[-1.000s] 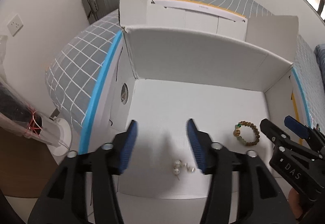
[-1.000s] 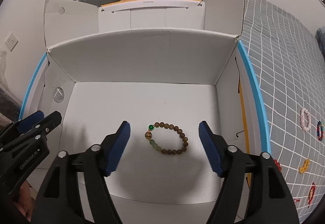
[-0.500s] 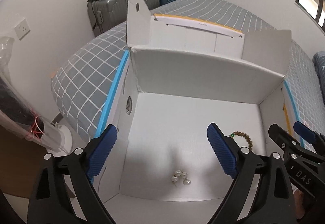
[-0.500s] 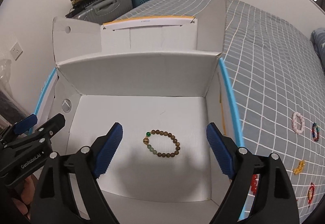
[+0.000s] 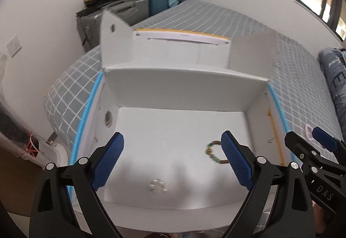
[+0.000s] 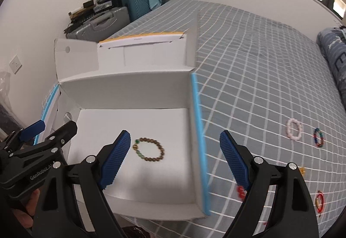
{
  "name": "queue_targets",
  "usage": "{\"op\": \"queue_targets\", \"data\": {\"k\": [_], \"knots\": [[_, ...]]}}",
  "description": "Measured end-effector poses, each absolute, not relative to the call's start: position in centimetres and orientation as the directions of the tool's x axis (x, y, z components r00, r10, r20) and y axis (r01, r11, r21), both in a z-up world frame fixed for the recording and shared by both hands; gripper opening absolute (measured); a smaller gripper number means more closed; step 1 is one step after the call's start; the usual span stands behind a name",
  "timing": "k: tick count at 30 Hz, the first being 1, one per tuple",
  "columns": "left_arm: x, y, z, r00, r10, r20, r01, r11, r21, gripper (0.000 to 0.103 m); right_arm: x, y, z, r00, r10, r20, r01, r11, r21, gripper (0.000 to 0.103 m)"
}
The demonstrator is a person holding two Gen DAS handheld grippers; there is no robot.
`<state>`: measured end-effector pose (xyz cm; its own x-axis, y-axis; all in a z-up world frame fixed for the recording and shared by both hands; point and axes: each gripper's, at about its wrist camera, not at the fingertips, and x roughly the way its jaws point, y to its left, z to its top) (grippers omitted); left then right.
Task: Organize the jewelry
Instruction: 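Move both open tools back over the bed toward the red bracelets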
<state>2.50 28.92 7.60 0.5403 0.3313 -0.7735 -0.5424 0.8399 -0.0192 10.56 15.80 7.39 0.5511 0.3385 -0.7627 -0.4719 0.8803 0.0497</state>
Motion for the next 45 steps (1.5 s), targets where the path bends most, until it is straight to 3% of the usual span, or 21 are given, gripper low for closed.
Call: {"op": "queue_targets", "data": {"k": [21, 35, 45], "knots": [[8.5, 10.8, 8.5, 0.627, 0.167, -0.761, -0.260, 0.966, -0.002, 0.090, 10.8, -6.4, 9.2, 0.651, 0.103, -0.752, -0.163, 0.987, -0.006, 0.081], [11.8, 2.0, 3.0, 0.560, 0.061, -0.826, -0.143, 0.989, -0.024, 0.090, 10.5, -20.3, 3.4, 0.572, -0.007, -0.820, -0.001, 1.000, -0.009, 0.081], [14.2, 0.3, -3.7, 0.455, 0.089, -0.886, -0.145, 0.989, 0.025, 0.090, 11.6, -24.2, -2.0, 0.475, 0.013, -0.880, 0.011, 1.000, 0.021, 0.081]]}}
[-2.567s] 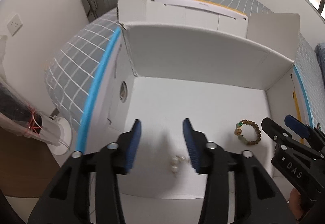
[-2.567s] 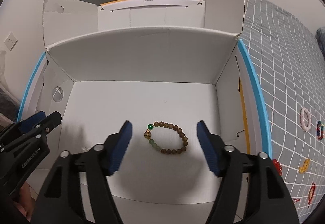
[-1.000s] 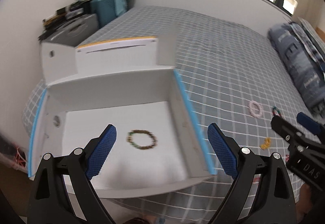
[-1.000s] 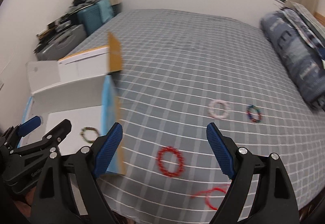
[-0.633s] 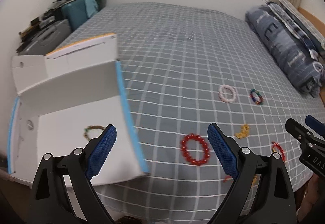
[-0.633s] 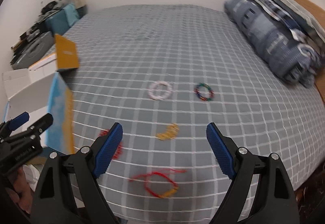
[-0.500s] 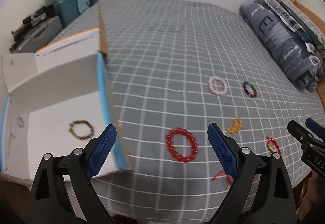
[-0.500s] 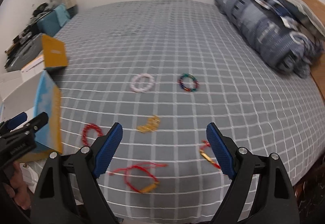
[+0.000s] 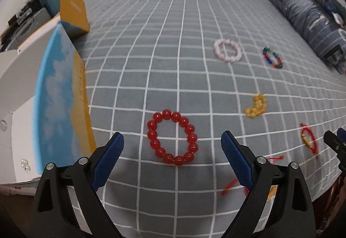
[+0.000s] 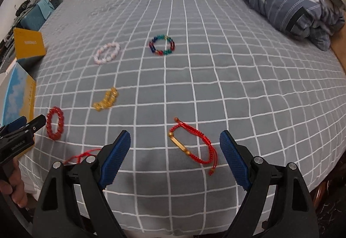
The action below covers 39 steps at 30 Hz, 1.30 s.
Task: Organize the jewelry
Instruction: 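Move both open tools back over the bed toward the red bracelets, then grasp the red bead bracelet with the left tool while the right tool grasps the red cord bracelet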
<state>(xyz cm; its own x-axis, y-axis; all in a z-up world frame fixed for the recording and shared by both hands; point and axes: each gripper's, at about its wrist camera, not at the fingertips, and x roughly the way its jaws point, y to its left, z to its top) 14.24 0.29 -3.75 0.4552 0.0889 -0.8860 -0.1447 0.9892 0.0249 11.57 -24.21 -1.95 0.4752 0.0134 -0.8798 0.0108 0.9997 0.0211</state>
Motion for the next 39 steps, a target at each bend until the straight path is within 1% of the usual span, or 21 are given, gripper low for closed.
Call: {"op": "queue_targets", "data": {"k": [2, 6, 11, 18, 22, 23, 25, 26, 28, 32, 34, 36, 37, 39], "knots": [[14.7, 0.4, -4.9, 0.433, 0.063, -0.899, -0.147, 0.989, -0.001, 0.090, 11.9, -24.3, -2.8, 0.460, 0.016, -0.888, 0.009, 1.000, 0.022, 0.081], [15.4, 0.4, -6.2, 0.425, 0.099, -0.900, -0.156, 0.987, 0.035, 0.090, 12.7, -24.8, -4.4, 0.433, 0.032, -0.901, 0.010, 0.999, 0.041, 0.081], [16.1, 0.5, -7.9, 0.392, 0.090, -0.915, -0.156, 0.987, 0.030, 0.090, 13.5, -25.4, -5.9, 0.395, 0.039, -0.918, 0.014, 0.999, 0.049, 0.081], [17.0, 1.0, -8.9, 0.373, 0.080, -0.925, -0.178, 0.984, 0.013, 0.090, 14.4, -26.2, -7.5, 0.363, 0.054, -0.930, 0.031, 0.997, 0.070, 0.081], [17.3, 0.8, -9.5, 0.346, 0.094, -0.933, -0.177, 0.984, 0.033, 0.089, 14.9, -26.3, -8.3, 0.348, 0.059, -0.936, 0.031, 0.997, 0.075, 0.081], [17.4, 1.0, -9.6, 0.342, 0.092, -0.935, -0.181, 0.983, 0.031, 0.089, 14.9, -26.2, -8.5, 0.346, 0.058, -0.936, 0.032, 0.997, 0.074, 0.080], [17.9, 1.1, -9.8, 0.334, 0.091, -0.938, -0.181, 0.983, 0.032, 0.089, 15.1, -26.3, -8.7, 0.342, 0.051, -0.938, 0.037, 0.997, 0.068, 0.076], [18.0, 1.1, -9.8, 0.332, 0.090, -0.939, -0.183, 0.983, 0.030, 0.088, 15.1, -26.3, -8.7, 0.342, 0.049, -0.939, 0.040, 0.997, 0.066, 0.072], [18.2, 1.2, -9.9, 0.330, 0.091, -0.940, -0.184, 0.982, 0.030, 0.083, 15.1, -26.3, -8.7, 0.341, 0.044, -0.939, 0.046, 0.997, 0.063, 0.066], [18.2, 1.2, -9.8, 0.327, 0.089, -0.941, -0.175, 0.984, 0.032, 0.067, 15.3, -26.7, -8.6, 0.334, 0.042, -0.942, 0.065, 0.996, 0.067, 0.052], [18.1, 1.2, -9.7, 0.326, 0.091, -0.941, -0.175, 0.984, 0.035, 0.062, 15.1, -26.9, -8.6, 0.330, 0.032, -0.943, 0.078, 0.995, 0.061, 0.046], [17.8, 1.0, -9.5, 0.326, 0.096, -0.940, -0.172, 0.984, 0.041, 0.053, 15.1, -27.0, -8.6, 0.323, 0.023, -0.946, 0.089, 0.994, 0.055, 0.037], [17.9, 1.1, -9.5, 0.326, 0.095, -0.941, -0.168, 0.985, 0.041, 0.051, 15.0, -27.0, -8.6, 0.321, 0.022, -0.947, 0.097, 0.994, 0.056, 0.035], [17.6, 1.1, -9.4, 0.328, 0.092, -0.940, -0.163, 0.986, 0.040, 0.042, 15.0, -27.2, -8.5, 0.314, 0.015, -0.949, 0.107, 0.993, 0.051, 0.027]]}}
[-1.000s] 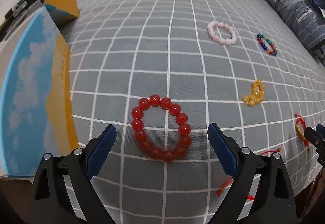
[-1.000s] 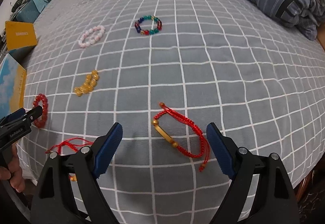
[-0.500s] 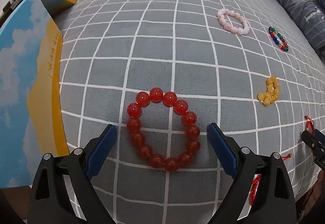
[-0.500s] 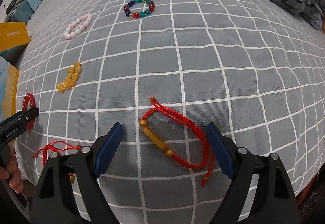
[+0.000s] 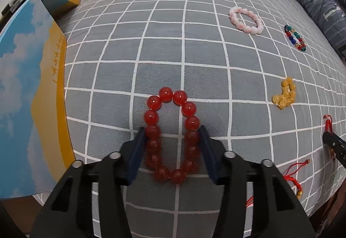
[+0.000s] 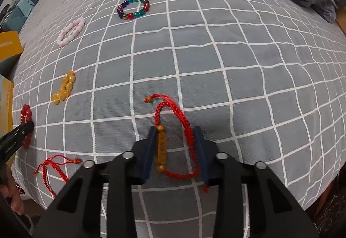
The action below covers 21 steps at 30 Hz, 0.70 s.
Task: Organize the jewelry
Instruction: 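Grasp the red bead bracelet with the left tool while the right tool grasps the red cord bracelet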
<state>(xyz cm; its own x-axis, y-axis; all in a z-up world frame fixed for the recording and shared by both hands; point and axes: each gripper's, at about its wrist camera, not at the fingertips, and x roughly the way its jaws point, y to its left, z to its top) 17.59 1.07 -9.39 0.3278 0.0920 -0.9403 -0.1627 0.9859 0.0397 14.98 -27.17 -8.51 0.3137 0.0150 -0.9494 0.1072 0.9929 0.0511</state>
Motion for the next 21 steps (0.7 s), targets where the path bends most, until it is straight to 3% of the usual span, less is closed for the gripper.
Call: {"op": "queue_targets", "data": {"k": [6, 10, 12, 21], "knots": [[17.3, 1.1, -8.9, 0.336, 0.081, -0.938, -0.156, 0.987, 0.029, 0.026, 15.0, -27.4, -8.3, 0.307, -0.004, -0.952, 0.115, 0.993, 0.033, 0.016], [16.8, 0.7, -8.5, 0.352, 0.075, -0.933, -0.157, 0.987, 0.020, 0.024, 15.2, -26.8, -7.9, 0.314, -0.025, -0.949, 0.112, 0.994, 0.011, 0.014], [16.6, 0.7, -8.2, 0.362, 0.074, -0.929, -0.154, 0.988, 0.018, 0.015, 15.2, -26.4, -7.6, 0.323, -0.031, -0.946, 0.107, 0.994, 0.004, 0.012], [16.0, 1.0, -7.4, 0.377, 0.070, -0.923, -0.155, 0.988, 0.012, 0.013, 14.8, -25.4, -6.4, 0.370, -0.041, -0.928, 0.085, 0.996, -0.011, 0.012]]}}
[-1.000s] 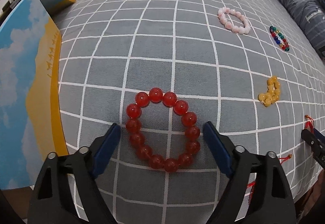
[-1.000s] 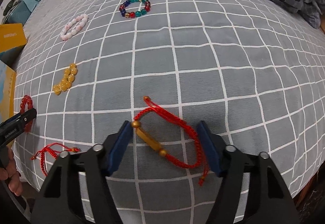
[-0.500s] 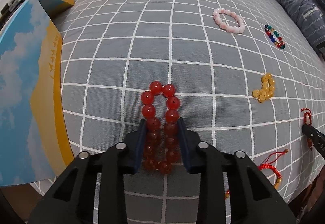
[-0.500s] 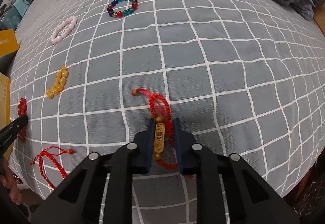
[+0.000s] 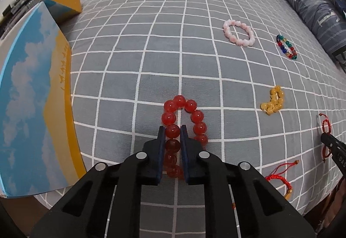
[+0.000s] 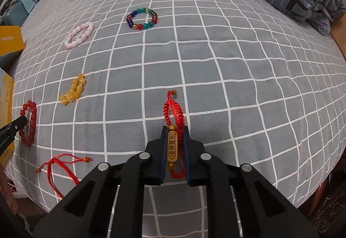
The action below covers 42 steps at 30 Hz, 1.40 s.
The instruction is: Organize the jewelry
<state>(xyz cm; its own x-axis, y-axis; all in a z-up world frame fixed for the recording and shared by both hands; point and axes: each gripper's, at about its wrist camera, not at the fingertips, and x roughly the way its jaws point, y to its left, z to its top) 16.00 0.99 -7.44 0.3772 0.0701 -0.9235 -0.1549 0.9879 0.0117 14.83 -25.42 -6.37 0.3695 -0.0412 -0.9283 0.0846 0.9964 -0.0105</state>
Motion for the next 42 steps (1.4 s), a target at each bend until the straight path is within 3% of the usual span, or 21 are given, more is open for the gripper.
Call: {"op": "queue_targets", "data": {"k": [19, 42], "knots": [[15.6, 0.2, -4.4, 0.459, 0.036, -0.888, -0.120, 0.992, -0.022, 0.013, 13.5, -24.6, -4.3, 0.452, -0.043, -0.891, 0.077, 0.997, -0.009, 0.012], [12.9, -0.6, 2.3, 0.643, 0.040, -0.765, -0.073, 0.997, -0.010, 0.013, 12.3, -22.0, -0.1, 0.605, -0.045, -0.795, 0.052, 0.999, -0.017, 0.012]]}}
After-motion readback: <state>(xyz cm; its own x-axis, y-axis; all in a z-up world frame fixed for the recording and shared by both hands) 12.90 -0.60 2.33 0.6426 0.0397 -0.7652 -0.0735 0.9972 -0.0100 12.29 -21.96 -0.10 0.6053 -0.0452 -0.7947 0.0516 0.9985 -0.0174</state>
